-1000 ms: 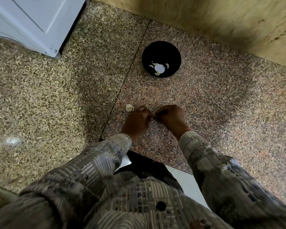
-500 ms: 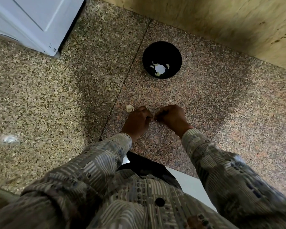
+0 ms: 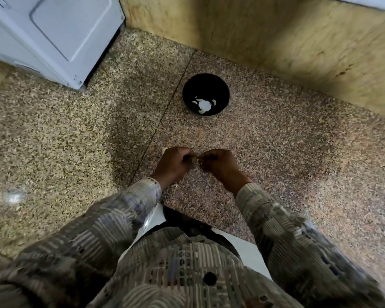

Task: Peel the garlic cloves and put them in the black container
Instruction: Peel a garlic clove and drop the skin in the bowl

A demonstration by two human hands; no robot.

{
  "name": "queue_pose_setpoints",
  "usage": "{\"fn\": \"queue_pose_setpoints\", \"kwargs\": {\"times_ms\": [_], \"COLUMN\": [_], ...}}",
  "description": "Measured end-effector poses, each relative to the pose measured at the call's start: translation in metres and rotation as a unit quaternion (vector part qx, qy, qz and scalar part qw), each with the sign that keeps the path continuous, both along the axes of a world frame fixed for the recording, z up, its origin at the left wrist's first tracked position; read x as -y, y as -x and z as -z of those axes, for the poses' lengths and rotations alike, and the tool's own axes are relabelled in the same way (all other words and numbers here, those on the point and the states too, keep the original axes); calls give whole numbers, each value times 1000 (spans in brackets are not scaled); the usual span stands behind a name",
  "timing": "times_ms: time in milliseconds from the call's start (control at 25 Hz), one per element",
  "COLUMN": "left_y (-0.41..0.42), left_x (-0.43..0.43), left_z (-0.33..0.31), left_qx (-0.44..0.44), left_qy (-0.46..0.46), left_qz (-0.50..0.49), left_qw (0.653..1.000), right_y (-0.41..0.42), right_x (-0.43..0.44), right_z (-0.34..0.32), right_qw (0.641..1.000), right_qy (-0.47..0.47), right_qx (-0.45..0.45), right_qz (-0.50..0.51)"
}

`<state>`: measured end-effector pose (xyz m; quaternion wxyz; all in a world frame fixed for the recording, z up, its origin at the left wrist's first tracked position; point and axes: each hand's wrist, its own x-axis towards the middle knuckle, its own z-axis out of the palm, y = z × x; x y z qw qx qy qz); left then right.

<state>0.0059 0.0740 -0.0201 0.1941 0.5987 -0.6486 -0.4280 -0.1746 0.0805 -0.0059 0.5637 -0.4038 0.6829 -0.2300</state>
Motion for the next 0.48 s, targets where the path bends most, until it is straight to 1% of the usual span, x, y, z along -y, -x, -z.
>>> {"fn": "queue_pose_setpoints", "kwargs": {"times_ms": [40, 80, 120, 160, 200, 240, 280, 320, 360, 400, 440, 480], "left_y": [7, 16, 25, 34, 42, 48, 51, 51, 49, 44, 39, 35], "left_x": [-5, -9, -13, -17, -22, -25, -29, -33, -37, -40, -40, -37], "left_z": [-8, -18, -29, -41, -50, -59, -68, -73, -74, -73, -73, -75], "left_qx": [-80, -177, -267, -348, -412, -444, -435, -372, -234, -62, 64, 120], "left_qy": [-70, -150, -226, -289, -333, -356, -339, -263, -119, 67, 220, 302], "left_qz": [-80, -172, -247, -297, -332, -350, -341, -303, -223, -114, -9, 55], "left_qw": [991, 958, 904, 841, 781, 744, 762, 837, 939, 989, 973, 944], "right_y": [1, 2, 4, 7, 11, 14, 17, 20, 22, 23, 23, 23], "right_x": [-5, -9, -13, -16, -18, -20, -22, -24, -25, -25, -25, -26], "right_z": [-8, -15, -23, -28, -34, -41, -48, -54, -60, -69, -79, -88], "right_qw": [999, 996, 994, 993, 992, 987, 982, 980, 987, 992, 982, 952], "right_qy": [3, 16, 39, 73, 114, 156, 187, 193, 159, 88, -5, -87], "right_qx": [43, 73, 89, 83, 57, 22, -12, -24, 3, 69, 160, 255], "right_qz": [24, 39, 44, 37, 20, -7, -29, -29, -2, 50, 104, 146]}}
